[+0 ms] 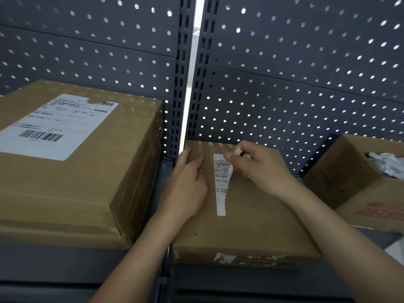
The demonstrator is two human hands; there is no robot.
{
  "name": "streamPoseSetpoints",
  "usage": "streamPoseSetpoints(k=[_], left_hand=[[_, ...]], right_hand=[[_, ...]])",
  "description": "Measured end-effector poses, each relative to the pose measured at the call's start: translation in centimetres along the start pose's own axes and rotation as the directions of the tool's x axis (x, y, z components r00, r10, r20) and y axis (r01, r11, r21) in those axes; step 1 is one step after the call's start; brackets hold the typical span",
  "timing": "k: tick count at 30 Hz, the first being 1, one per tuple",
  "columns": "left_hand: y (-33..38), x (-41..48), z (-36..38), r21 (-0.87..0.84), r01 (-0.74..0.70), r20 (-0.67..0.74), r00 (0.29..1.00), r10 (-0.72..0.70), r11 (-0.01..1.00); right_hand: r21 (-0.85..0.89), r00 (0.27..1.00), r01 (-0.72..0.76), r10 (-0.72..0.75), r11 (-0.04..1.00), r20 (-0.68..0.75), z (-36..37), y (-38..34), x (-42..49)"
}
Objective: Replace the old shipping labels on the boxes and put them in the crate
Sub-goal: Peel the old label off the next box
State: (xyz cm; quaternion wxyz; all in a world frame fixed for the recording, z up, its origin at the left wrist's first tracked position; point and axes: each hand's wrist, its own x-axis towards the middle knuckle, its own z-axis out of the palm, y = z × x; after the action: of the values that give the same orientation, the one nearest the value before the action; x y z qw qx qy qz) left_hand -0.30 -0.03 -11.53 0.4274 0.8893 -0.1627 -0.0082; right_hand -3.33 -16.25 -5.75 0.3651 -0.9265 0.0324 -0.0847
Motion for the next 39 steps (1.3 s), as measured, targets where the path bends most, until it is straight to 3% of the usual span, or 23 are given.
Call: streamPoseSetpoints(k=[4,9,17,21,25,27,29,32,33,39], left_hand=[[0.0,0.0,0.0,-0.013,0.010,0.001,1.000,-0.010,1.000],[0.1,0.0,-0.1,-0.013,0.007,-0.001,1.000,-0.007,1.000],[0.4,-0.1,-0.1,0.010,0.005,-0.016,1.000,-0.005,1.000],[0.5,-0.1,-0.2,-0.003,0.007,-0.025,1.000,-0.007,1.000],[0.5,-0.2,-0.2,0.003,0.003,-0.018,1.000,-0.002,1.000],[0.5,-0.2,-0.2,0.006,0.003,-0.016,1.000,-0.003,1.000],[0.4,-0.2,-0.3,0.006,0.008,-0.009,1.000,-0.008,1.000],[0.3,-0.2,-0.2,-0.006,0.008,0.002,1.000,-0.008,1.000],[0.3,-0.2,-0.2,-0.007,0.007,0.002,1.000,-0.007,1.000],[0.2,-0.1,-0.2,-0.004,-0.001,0.000,1.000,0.001,1.000]], right_hand=[[-0.017,0.999,0.020,-0.019,1.000,0.041,-0.1,-0.4,-0.4],[0.316,0.999,0.014,-0.028,0.948,0.038,0.1,-0.9,-0.9],[0.544,1.000,-0.005,-0.003,0.839,0.014,0.8,0.5,-0.9],[0.685,0.996,0.024,-0.073,0.728,0.042,0.9,0.8,-0.7],[0.415,0.996,0.076,-0.088,0.907,0.009,0.5,0.7,-0.7],[0.308,0.995,0.085,-0.095,0.947,0.017,0.1,0.3,-0.9],[0.210,0.990,0.052,-0.078,0.976,0.119,-0.2,0.0,-1.2],[-0.168,0.955,0.100,-0.047,0.981,0.294,-0.1,1.2,-1.3],[-0.195,0.946,0.126,-0.058,0.973,0.319,0.1,1.4,-1.3],[0.019,0.902,0.257,-0.246,0.966,0.355,0.5,2.0,-2.0]])
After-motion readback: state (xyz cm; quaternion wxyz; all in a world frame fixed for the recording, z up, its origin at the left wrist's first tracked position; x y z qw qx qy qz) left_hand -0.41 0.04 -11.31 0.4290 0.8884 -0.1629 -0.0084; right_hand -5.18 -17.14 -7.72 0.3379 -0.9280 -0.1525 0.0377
